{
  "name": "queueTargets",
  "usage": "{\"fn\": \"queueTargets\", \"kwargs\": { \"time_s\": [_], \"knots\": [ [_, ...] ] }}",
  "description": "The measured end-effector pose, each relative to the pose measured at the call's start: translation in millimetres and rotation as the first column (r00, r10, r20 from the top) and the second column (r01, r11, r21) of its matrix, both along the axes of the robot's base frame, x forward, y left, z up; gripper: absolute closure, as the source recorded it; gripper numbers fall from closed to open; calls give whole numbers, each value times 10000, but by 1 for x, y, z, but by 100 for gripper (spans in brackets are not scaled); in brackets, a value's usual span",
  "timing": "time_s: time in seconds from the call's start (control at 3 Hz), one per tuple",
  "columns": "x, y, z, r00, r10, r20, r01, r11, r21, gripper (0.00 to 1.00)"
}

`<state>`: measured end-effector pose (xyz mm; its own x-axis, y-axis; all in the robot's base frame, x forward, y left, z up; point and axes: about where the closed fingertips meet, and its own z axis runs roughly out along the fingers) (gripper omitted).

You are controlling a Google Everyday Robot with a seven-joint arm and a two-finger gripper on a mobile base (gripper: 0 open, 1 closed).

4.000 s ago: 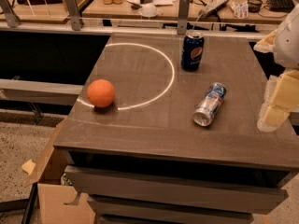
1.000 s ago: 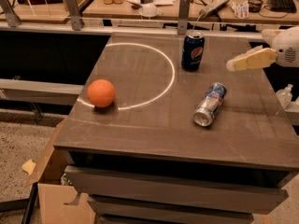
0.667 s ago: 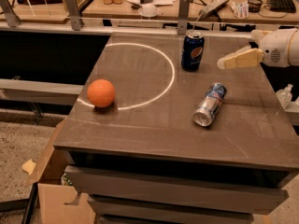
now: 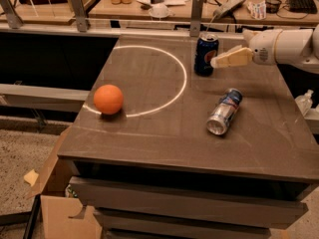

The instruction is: Move pepsi can near orange

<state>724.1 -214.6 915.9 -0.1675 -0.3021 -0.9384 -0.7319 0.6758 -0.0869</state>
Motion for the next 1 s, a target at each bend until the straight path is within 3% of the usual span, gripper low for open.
{"fn": "queueTargets", "kwargs": {
  "time_s": [0.33, 1.0],
  "knots": [
    [21, 24, -6, 9991, 425, -86, -423, 9989, 186, 0],
    [30, 51, -13, 9904, 1346, -309, -1335, 9903, 377, 42]
  ]
}}
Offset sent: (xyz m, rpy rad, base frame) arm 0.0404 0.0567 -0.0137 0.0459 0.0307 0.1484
